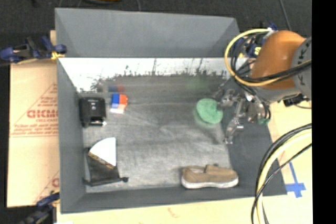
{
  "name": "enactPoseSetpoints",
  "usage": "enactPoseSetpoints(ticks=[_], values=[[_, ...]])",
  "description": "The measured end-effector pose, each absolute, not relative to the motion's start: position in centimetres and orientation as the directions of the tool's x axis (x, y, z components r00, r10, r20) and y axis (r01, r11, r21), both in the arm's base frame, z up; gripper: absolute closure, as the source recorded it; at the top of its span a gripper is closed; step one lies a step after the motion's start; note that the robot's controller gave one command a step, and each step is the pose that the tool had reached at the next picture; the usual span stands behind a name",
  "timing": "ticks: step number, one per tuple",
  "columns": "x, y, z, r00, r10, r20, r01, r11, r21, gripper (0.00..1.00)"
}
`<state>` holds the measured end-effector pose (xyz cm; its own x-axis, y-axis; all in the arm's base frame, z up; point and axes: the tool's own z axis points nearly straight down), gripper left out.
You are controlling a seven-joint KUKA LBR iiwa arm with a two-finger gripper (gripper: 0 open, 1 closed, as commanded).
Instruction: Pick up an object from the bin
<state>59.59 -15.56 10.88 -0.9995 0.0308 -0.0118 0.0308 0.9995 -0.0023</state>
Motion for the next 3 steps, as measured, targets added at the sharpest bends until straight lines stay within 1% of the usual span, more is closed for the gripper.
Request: enactPoseSetpoints(ticks=[1, 2, 3], values=[[59.87, -15.61, 8.04, -0.991, 0.132, -0.015, 0.132, 0.991, 0.003, 0.00], [60.78, -15.23, 8.41, -0.998, 0.060, -0.027, 0.060, 0.998, -0.005, 1.00], [60.78, -15.22, 8.41, -0.998, 0.060, -0.027, 0.060, 0.998, -0.005, 1.00]])
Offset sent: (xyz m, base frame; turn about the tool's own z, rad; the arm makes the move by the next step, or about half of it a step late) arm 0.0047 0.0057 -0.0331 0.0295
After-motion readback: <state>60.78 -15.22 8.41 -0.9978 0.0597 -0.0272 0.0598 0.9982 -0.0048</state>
